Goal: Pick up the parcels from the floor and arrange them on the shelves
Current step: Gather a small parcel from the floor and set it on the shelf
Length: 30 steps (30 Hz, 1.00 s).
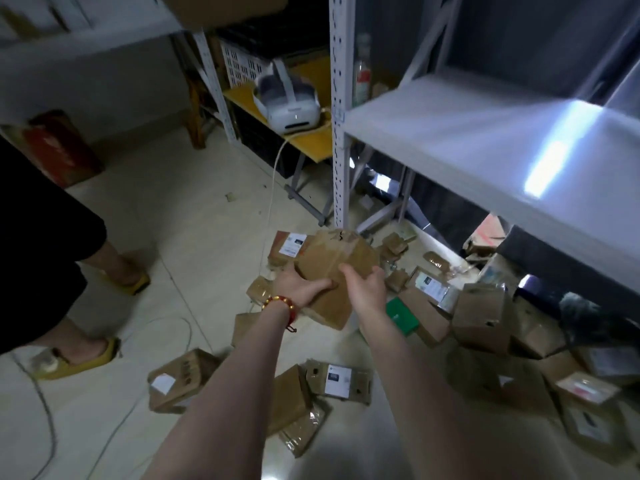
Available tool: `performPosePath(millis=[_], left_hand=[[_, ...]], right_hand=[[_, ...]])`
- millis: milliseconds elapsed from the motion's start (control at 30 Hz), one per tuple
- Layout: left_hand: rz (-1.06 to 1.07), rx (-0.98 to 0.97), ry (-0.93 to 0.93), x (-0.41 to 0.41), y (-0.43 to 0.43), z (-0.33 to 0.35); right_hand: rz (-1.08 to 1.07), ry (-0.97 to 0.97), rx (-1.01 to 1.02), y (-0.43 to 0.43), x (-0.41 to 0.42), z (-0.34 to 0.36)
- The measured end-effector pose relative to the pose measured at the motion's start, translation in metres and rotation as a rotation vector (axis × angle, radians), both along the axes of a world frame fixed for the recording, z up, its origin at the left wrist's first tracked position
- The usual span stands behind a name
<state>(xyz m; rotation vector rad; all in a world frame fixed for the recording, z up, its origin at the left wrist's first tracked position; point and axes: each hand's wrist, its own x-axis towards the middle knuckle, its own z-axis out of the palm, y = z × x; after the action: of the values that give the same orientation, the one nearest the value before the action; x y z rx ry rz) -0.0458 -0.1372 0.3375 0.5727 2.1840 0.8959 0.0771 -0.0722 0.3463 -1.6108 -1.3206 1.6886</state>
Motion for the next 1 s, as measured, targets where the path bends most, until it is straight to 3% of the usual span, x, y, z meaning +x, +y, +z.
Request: performPosePath(millis=[233,467,700,833,1000], left_hand=[[-0.205,0.065,0.294,-0.005,-0.035,0.206],[-0.335,0.155,0.46,-0.006,-0.073,0.369],[-0.532,0.199,0.516,0.007,-0.093,0.442],[-0.57,0.279,0.468,0.044,-0.081,0.464],[-0.51,0.351,0.292,0.105,-0.054,0.479]], right_hand=[[-0.096,-0.042,0.019,-0.028,-0.01,0.204],[-0.198,0.194,0.049,-0.062,-0.005,0.375],[-0.344,0.372,0.026,-0.103,0.04,0.443],[-0.476,0.438,0.18,-0.117,0.072,0.459],[-0.555,0.384,0.401,-0.117,0.125,0.484]])
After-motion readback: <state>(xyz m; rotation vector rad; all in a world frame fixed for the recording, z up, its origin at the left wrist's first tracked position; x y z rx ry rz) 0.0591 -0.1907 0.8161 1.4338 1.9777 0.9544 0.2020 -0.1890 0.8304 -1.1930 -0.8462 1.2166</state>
